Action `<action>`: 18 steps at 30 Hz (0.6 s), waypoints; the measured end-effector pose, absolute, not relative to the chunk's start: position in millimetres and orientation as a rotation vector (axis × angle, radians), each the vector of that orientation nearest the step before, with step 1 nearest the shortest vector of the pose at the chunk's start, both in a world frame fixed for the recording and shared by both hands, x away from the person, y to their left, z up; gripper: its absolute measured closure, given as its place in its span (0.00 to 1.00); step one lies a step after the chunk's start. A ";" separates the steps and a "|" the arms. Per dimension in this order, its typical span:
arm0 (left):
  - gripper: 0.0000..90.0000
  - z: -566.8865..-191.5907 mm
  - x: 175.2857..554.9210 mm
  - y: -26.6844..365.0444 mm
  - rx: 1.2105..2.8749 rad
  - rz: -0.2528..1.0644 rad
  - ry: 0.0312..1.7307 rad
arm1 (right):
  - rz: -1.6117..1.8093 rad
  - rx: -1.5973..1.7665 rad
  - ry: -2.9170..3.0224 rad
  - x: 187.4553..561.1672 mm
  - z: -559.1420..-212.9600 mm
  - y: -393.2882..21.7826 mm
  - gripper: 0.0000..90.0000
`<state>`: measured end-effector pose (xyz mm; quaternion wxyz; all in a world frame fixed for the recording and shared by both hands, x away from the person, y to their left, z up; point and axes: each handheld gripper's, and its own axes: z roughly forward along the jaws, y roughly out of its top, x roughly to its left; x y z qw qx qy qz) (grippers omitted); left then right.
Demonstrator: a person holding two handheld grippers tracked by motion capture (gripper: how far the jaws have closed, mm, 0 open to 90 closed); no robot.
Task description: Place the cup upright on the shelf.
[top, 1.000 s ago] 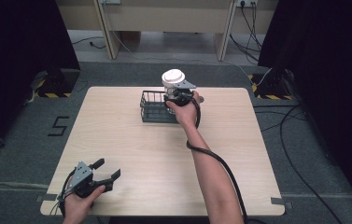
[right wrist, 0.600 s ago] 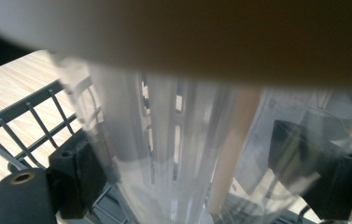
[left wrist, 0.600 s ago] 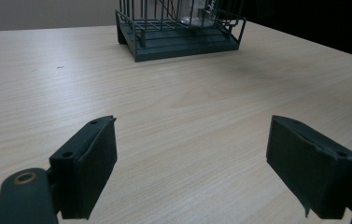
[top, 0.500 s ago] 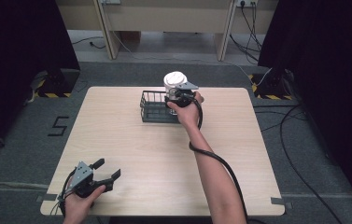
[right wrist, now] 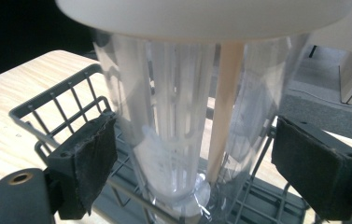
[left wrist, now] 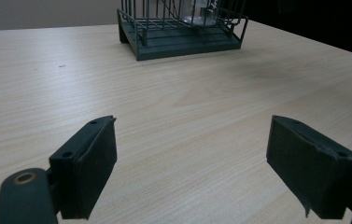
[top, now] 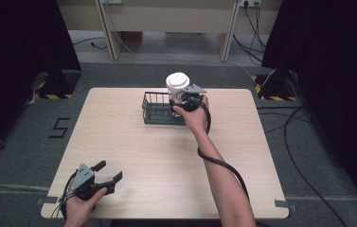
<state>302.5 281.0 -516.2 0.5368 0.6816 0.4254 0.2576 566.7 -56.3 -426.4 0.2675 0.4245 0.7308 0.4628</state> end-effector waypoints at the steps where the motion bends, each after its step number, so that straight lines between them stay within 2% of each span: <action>1: 0.17 -516.2 302.5 280.9 1.622 0.613 1.013 | 1.247 1.141 1.974 565.7 -425.8 -57.0 0.17; 18: 0.17 -516.6 302.0 280.4 1.626 0.615 1.015 | 1.237 1.139 1.998 529.4 -423.4 -81.0 0.17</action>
